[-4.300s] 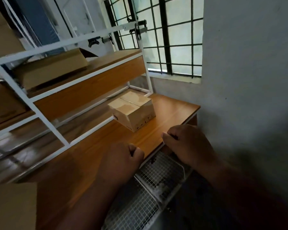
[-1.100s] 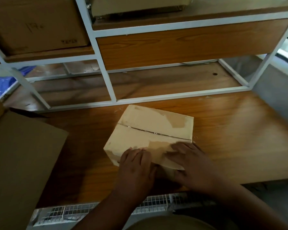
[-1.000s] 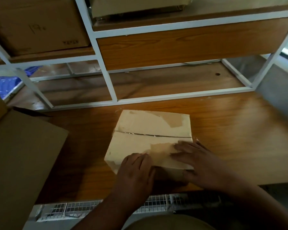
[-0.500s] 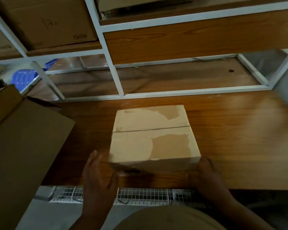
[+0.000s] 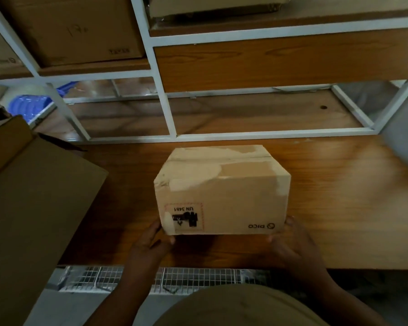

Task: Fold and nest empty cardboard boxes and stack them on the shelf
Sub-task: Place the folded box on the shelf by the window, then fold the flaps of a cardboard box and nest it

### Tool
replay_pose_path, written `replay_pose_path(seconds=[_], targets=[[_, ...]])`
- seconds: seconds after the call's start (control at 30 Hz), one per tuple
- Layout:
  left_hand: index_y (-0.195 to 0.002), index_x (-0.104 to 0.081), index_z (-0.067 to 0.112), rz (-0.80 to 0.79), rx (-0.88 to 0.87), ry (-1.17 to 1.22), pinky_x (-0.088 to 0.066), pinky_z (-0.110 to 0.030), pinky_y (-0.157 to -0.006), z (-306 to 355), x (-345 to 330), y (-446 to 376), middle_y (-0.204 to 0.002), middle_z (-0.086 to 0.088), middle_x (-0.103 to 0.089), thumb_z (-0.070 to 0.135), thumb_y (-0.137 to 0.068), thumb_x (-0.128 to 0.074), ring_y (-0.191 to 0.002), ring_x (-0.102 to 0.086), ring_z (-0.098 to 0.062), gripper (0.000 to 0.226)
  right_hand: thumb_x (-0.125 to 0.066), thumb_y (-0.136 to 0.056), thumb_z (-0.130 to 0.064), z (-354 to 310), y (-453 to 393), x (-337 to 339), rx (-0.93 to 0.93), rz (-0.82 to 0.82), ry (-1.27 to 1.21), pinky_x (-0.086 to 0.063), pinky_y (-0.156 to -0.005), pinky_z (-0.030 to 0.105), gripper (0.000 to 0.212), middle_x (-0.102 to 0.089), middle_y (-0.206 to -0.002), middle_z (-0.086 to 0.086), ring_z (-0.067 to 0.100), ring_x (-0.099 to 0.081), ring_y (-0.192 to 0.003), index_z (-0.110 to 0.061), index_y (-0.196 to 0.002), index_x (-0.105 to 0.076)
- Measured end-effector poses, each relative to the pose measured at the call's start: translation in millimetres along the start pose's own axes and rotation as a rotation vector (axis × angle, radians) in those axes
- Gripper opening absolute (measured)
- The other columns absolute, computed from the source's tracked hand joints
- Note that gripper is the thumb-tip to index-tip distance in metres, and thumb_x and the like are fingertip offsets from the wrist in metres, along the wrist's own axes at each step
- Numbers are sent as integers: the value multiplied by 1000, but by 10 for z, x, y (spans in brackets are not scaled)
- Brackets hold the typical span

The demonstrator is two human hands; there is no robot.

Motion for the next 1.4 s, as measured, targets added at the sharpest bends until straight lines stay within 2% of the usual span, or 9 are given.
replay_pose_path(seconds=[0.2,0.4,0.53,0.7,0.8,0.93,1.13,1.27,1.4], targets=[[-149,-59,39,30,-198,107,-53,-36,-97,510,76,45,-140,22,-68,-5,-101,-56,-129,-63,1,65,-68,-103,-16,-543,17,241,66,74,-217,-53,-80,17,43,-69,-117,-28,-12,-64,-110,-45,-133,-55],[-147,-55,44,-9,-240,41,-62,-20,-81,514,-23,-139,-132,27,-70,-2,-102,-62,-121,-66,6,66,-81,-96,-15,-398,-106,78,49,54,-257,-58,-75,11,66,-66,-128,-22,-12,-65,-111,-42,-145,-46],[-141,-56,48,-65,-90,-42,-56,-31,-99,82,-171,-294,-129,26,-71,9,-103,-67,-121,-65,4,55,-81,-96,-22,88,-207,-184,-82,-67,-191,-57,-93,34,68,-61,-134,-19,13,-61,-128,-41,-149,-44],[-167,-31,28,-46,-19,-86,-50,-35,-106,-139,-187,-583,-160,5,-45,3,-99,-72,-146,-46,-19,82,-80,-97,-18,231,-393,-332,-93,-165,-94,-58,-78,19,71,-46,-135,-26,6,-56,-122,-46,-147,-38],[-162,-37,31,-81,-58,-98,-51,-30,-102,-29,-239,-773,-154,8,-49,1,-97,-75,-141,-47,-15,82,-84,-93,-19,349,-563,-316,-213,-94,-251,-61,-84,34,84,-53,-143,-11,15,-60,-123,-43,-157,-35],[-151,-49,32,-102,-7,-66,-54,-23,-97,-52,-299,-1041,-140,10,-63,-1,-93,-79,-138,-57,-22,74,-74,-101,-19,260,-707,-358,-267,-115,-173,-54,-96,41,53,-63,-140,-1,27,-62,-128,-22,-151,-54],[-155,-45,33,-113,-9,-34,-46,-48,-118,-45,-409,-1041,-155,8,-53,5,-96,-77,-149,-46,-23,72,-70,-104,-18,156,-699,-313,-298,-36,-246,-52,-76,31,37,-56,-115,-17,8,-56,-101,-25,-136,-52],[-161,-40,42,-114,-170,-88,-43,-48,-119,219,-339,-913,-159,17,-51,20,-94,-74,-151,-44,-14,78,-72,-103,-23,-14,-617,-117,-180,3,-287,-58,-96,47,53,-61,-138,-16,13,-61,-121,-43,-148,-53],[-162,-35,51,-95,-224,-42,-43,-45,-117,419,-305,-723,-164,19,-45,18,-97,-75,-145,-47,-4,84,-67,-106,-23,-288,-536,59,-75,31,-282,-48,-87,24,53,-55,-131,-36,-17,-58,-111,-45,-151,-49]])
Point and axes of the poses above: each hand's wrist, its own y-axis away from the middle knuckle, its own x-axis out of the back of the hand, z = x × y, the point moved 9 cm from there along -y, towards the middle knuckle
